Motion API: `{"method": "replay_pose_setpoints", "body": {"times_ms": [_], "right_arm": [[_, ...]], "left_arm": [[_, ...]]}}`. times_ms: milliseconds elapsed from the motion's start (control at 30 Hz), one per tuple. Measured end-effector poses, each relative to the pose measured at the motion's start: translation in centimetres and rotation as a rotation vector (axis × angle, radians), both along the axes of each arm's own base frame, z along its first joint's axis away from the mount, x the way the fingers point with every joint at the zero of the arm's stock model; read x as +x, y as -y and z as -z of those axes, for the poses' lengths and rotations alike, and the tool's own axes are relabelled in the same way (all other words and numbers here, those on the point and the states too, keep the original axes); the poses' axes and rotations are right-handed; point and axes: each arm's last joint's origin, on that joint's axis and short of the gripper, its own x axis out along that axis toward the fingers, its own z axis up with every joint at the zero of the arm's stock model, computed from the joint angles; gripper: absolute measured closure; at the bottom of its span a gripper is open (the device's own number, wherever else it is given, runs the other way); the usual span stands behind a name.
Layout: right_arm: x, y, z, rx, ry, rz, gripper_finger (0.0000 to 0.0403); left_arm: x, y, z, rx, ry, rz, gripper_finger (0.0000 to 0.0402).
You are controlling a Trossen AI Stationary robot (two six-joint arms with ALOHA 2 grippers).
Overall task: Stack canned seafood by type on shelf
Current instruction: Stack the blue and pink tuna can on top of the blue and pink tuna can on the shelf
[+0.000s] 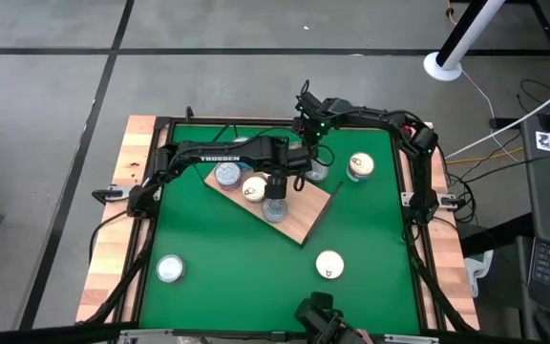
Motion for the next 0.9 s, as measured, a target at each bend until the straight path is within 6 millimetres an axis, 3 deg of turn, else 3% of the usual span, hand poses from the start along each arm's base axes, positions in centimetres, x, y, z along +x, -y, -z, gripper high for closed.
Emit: {"method": "replay_pose_setpoints", "body": {"times_ms": [167, 533, 900], "right_arm": [[-0.2, 0.2, 0.1, -0.06, -0.052, 0.06, 0.0281], [-0.4, 0.1, 1.2, -0.039, -0.118, 0.067, 0.0357], [-0.5, 0.2, 1.2, -0.065, -0.131, 0.074, 0.0372]], "left_arm": [[0.1, 0.4, 0.0, 0.0, 0.0, 0.009, 0.0174], [0.1, 1.2, 0.0, -0.001, -0.003, 0.027, 0.0174], [0.1, 1.2, 0.0, -0.004, -0.002, 0.015, 0.0174]]}}
